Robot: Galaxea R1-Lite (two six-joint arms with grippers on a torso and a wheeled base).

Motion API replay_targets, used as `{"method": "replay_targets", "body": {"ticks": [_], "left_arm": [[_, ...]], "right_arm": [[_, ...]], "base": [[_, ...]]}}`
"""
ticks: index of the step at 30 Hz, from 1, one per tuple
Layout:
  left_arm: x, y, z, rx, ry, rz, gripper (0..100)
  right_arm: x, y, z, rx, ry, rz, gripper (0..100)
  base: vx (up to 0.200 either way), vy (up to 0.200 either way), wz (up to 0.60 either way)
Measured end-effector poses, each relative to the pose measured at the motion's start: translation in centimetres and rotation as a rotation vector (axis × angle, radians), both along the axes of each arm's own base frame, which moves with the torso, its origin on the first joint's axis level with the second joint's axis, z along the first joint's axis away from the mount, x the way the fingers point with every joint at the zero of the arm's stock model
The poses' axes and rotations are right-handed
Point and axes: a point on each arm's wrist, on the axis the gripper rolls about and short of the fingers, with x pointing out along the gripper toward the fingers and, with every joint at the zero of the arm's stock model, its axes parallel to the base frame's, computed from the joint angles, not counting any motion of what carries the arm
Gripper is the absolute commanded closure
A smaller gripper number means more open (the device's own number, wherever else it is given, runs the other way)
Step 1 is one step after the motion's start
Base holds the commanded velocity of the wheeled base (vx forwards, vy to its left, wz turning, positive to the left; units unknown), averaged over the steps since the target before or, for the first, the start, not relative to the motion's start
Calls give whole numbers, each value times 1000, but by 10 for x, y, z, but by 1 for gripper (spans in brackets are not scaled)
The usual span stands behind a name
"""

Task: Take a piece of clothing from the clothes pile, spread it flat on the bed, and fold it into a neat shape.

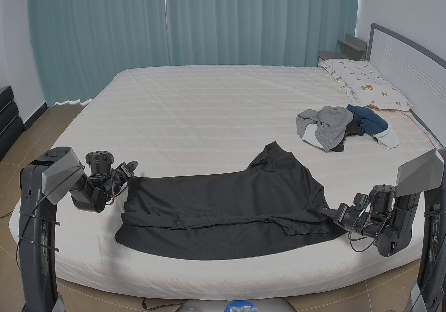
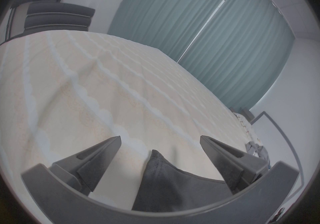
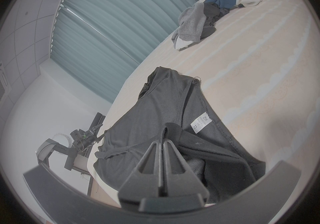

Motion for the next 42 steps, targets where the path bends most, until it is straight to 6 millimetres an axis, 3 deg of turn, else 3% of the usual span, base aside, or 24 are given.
{"method": "replay_targets", "body": {"ticks": [11,26,32,42], "left_arm": [[-29,9,41,-61,-10,37,0],[-98,-6,30,-123,195,-3,0],[-133,-16,41,-170,245,-131,0],[-171,-40,44,-15,314,-279,0]], "right_arm": [[-2,0,0,0,5,1,100],[-3,2,0,-1,8,5,100],[-5,2,-1,-1,16,9,100],[-6,4,0,-2,18,15,100]], "base": [[0,0,0],[0,0,0],[0,0,0],[0,0,0]]}}
